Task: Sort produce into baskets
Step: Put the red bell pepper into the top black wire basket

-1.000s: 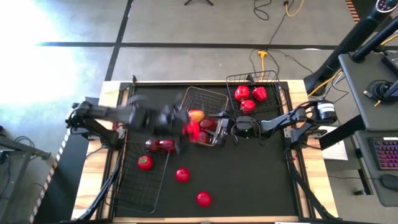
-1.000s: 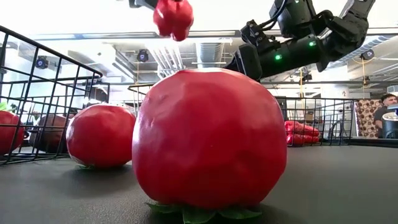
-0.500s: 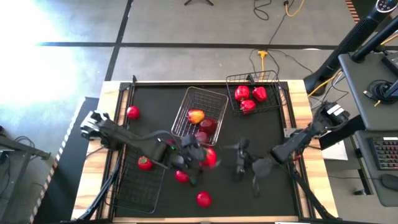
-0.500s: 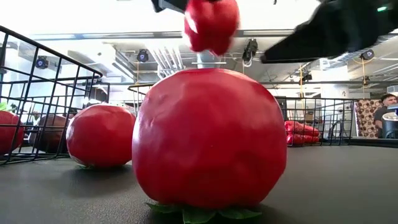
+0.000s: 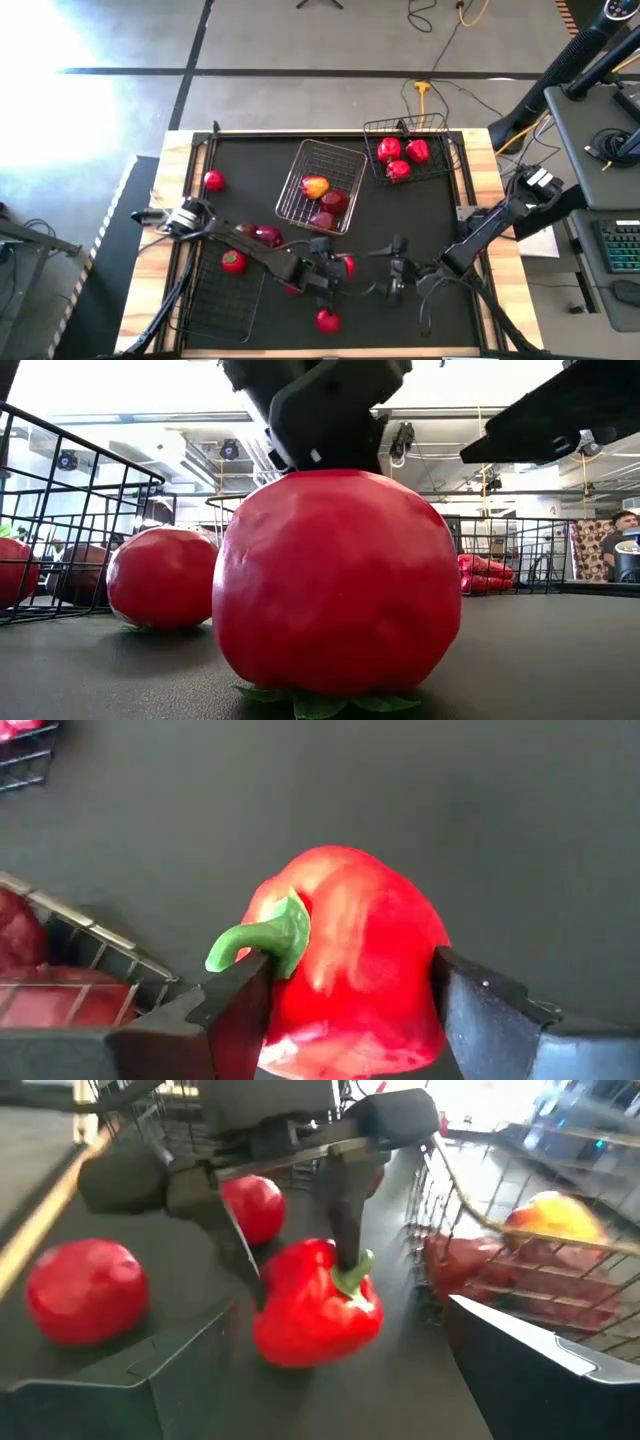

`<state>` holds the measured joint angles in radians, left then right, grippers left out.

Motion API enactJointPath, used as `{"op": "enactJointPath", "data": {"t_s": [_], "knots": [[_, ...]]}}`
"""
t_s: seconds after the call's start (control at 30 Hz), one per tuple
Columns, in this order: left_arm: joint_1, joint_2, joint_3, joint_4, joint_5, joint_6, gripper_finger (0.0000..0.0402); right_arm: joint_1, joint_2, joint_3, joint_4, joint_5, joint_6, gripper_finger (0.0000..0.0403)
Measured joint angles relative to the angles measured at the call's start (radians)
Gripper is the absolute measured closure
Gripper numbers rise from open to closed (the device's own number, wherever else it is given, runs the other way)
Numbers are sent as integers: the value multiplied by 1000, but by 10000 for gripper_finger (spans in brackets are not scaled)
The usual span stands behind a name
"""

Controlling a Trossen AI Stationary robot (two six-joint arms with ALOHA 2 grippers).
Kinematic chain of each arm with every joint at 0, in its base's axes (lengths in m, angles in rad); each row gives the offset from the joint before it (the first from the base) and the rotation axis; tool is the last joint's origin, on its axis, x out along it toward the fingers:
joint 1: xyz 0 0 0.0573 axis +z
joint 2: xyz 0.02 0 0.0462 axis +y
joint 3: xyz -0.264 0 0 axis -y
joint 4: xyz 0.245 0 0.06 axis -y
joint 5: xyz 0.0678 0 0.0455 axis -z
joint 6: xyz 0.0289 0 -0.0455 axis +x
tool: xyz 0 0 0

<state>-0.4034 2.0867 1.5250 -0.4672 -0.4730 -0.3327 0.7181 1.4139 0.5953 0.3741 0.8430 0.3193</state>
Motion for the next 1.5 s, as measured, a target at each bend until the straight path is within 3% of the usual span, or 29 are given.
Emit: {"op": "enactJointPath", "data": {"t_s": [0.3, 0.6, 0.9, 1.27, 1.5], "knots": [[-5, 8, 1, 5, -12, 61, 159, -9, 2, 3, 0, -227, 64, 58], [-41, 2, -2, 4, -12, 34, 159, -56, 2, 3, -2, -249, 70, 24], [-70, 2, 15, 8, 47, 9, 156, -100, 21, 4, 16, -302, 20, 21], [-66, 3, 30, 11, -7, 7, 54, -106, 129, 28, 54, -305, -7, 21], [-72, 3, 61, -5, -64, -28, 40, -157, 155, 85, 48, -367, -90, 21]]}}
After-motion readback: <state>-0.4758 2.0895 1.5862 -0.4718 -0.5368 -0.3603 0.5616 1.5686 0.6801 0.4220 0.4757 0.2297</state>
